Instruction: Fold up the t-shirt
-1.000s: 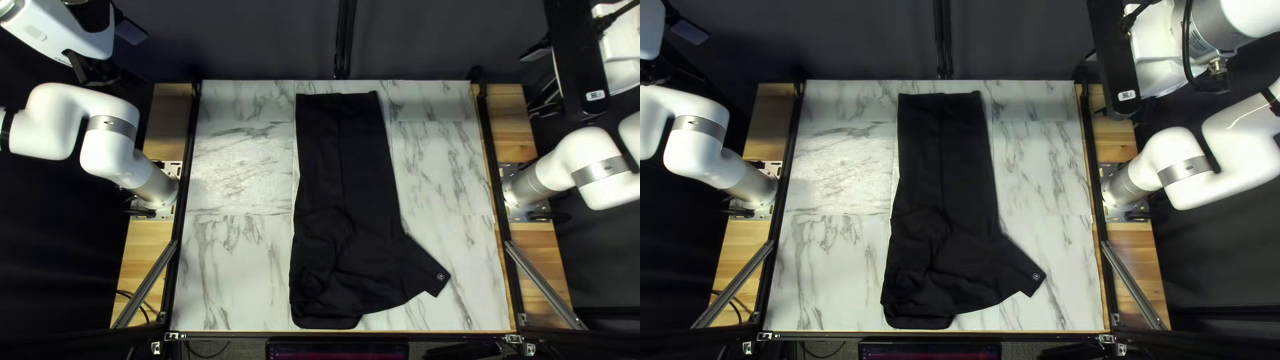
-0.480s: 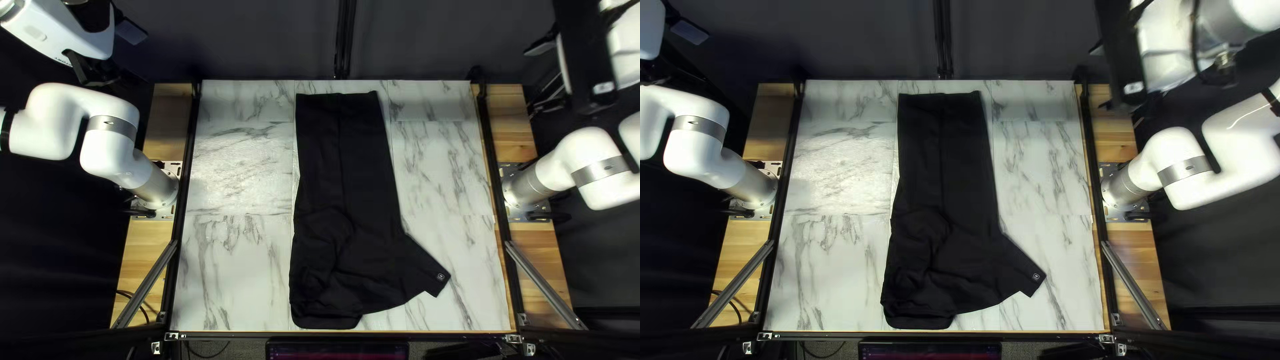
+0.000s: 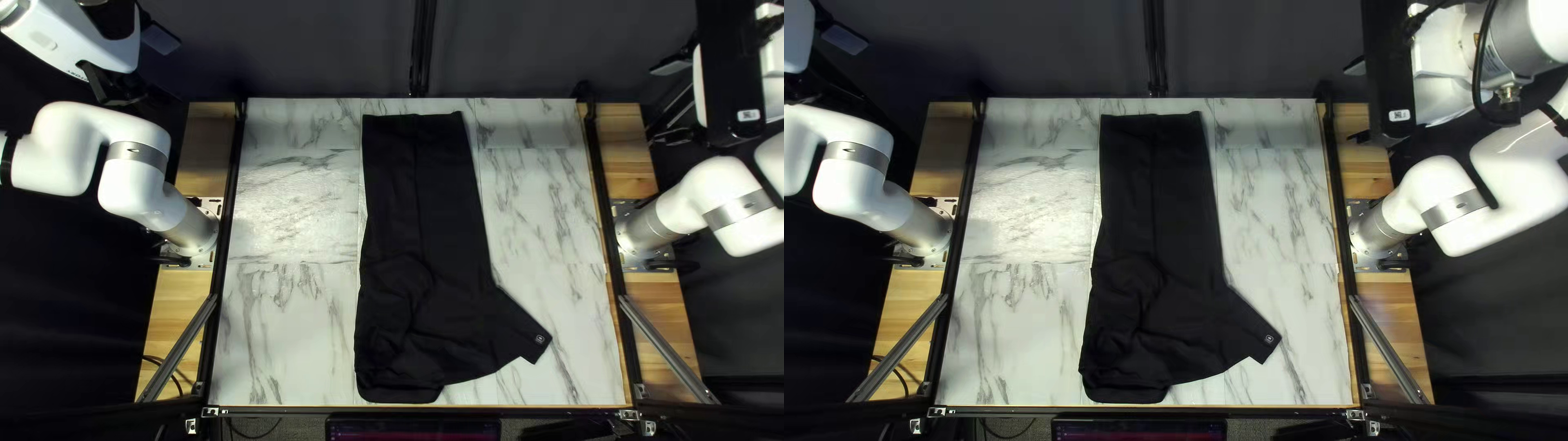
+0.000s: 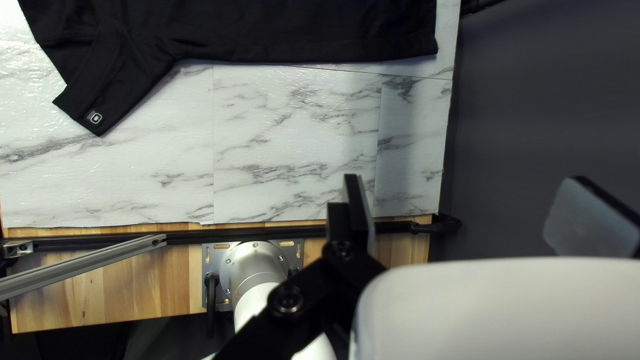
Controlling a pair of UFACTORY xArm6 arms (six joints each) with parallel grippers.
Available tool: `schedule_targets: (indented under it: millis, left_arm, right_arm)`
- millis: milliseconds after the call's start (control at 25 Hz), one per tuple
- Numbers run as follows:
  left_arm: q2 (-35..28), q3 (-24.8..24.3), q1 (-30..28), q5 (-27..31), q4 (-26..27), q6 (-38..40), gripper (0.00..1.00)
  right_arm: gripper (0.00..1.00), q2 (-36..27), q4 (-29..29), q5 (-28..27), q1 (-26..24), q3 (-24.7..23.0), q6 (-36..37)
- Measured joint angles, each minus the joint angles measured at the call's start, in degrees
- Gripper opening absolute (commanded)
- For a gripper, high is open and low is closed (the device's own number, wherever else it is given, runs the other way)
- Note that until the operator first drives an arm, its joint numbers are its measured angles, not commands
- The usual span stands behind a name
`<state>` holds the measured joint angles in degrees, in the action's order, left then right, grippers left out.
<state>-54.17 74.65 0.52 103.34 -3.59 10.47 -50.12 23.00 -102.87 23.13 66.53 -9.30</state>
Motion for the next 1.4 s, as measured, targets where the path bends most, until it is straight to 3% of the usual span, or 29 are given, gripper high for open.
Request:
schedule_targets:
  millis: [280, 360, 560, 760, 920, 1080, 1160, 1400]
  left_arm:
    - [-0.03, -0.21, 0.23, -0.13, 0.21, -0.19, 1.00]
    - [0.03, -2.48, 1.84, -2.60, 1.41, -1.42, 1.00]
    - [4.16, -14.06, 6.80, -20.39, 8.38, -8.12, 1.00]
    - [18.51, -20.29, 9.73, -39.79, 17.27, -17.49, 1.00]
    - [35.44, -19.54, 10.44, -51.77, 25.22, -28.86, 1.00]
    - [49.89, -13.64, 13.10, -56.80, 32.02, -44.80, 1.00]
    - [53.45, -11.23, 14.29, -57.66, 34.03, -48.92, 1.00]
    - [54.10, -10.82, 14.49, -57.88, 34.55, -49.97, 1.00]
  right_arm:
    - [1.00, 0.00, 0.00, 0.00, 0.00, 0.00, -0.01]
    - [1.00, 0.00, 0.00, 0.00, 0.00, 0.00, -0.01]
    - [1.00, 0.00, 0.00, 0.00, 0.00, 0.00, -0.01]
    - [1.00, 0.00, 0.00, 0.00, 0.00, 0.00, -0.01]
    - [1.00, 0.00, 0.00, 0.00, 0.00, 0.00, -0.01]
    - [1.00, 0.00, 0.00, 0.00, 0.00, 0.00, -0.01]
    - [1.00, 0.00, 0.00, 0.00, 0.00, 0.00, -0.01]
    - [1.00, 0.00, 0.00, 0.00, 0.00, 0.00, -0.01]
